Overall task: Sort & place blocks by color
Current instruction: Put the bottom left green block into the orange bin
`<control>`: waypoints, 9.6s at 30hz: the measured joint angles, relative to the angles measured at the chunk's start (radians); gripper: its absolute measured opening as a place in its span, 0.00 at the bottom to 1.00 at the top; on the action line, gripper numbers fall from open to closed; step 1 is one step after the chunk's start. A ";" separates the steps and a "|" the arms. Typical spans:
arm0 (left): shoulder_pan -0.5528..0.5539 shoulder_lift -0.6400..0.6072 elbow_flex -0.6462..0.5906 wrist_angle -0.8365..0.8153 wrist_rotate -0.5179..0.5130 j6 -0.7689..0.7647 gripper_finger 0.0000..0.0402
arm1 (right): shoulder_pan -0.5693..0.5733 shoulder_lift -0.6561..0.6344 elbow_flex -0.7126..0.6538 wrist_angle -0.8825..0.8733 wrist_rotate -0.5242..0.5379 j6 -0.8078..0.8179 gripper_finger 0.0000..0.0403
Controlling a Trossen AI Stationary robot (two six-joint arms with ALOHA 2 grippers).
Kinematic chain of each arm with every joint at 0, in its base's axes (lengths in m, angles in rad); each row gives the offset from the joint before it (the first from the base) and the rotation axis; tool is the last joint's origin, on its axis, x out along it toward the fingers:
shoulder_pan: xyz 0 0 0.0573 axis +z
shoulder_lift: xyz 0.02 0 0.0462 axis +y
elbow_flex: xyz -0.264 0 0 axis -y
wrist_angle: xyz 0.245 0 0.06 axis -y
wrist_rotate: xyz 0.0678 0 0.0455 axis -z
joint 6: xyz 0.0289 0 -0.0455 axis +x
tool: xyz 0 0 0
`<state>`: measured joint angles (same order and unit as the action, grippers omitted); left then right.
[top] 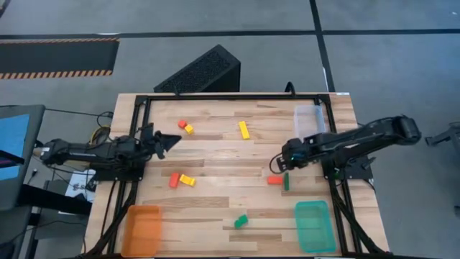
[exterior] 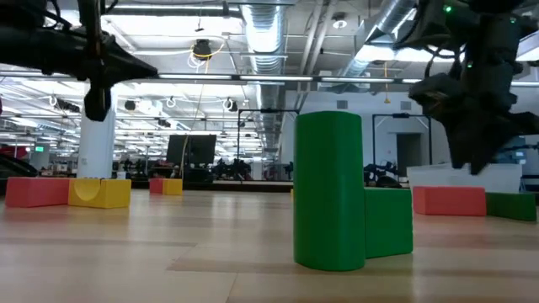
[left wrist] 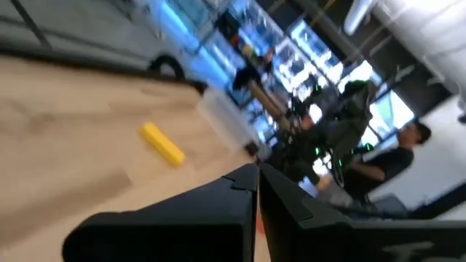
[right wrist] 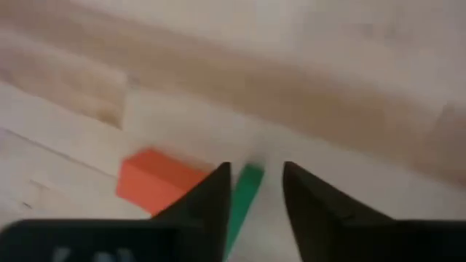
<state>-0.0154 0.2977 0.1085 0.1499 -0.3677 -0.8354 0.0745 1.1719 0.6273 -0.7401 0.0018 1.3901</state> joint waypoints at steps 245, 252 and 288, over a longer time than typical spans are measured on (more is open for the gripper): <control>0.234 2.473 2.208 0.296 0.509 0.720 0.37 | 0.148 -0.178 0.684 -0.385 0.538 -0.192 0.63; 0.225 2.538 2.243 0.365 0.499 0.612 0.37 | 0.132 -0.179 0.684 -0.382 0.516 -0.213 0.63; 0.236 2.354 2.245 -0.339 0.540 1.135 0.38 | 0.101 -0.177 0.685 -0.502 0.466 -0.207 0.63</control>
<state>0.2203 2.6522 2.3531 -0.1892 0.1722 0.2994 0.1757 0.9947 1.3121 -1.2423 0.4679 1.1828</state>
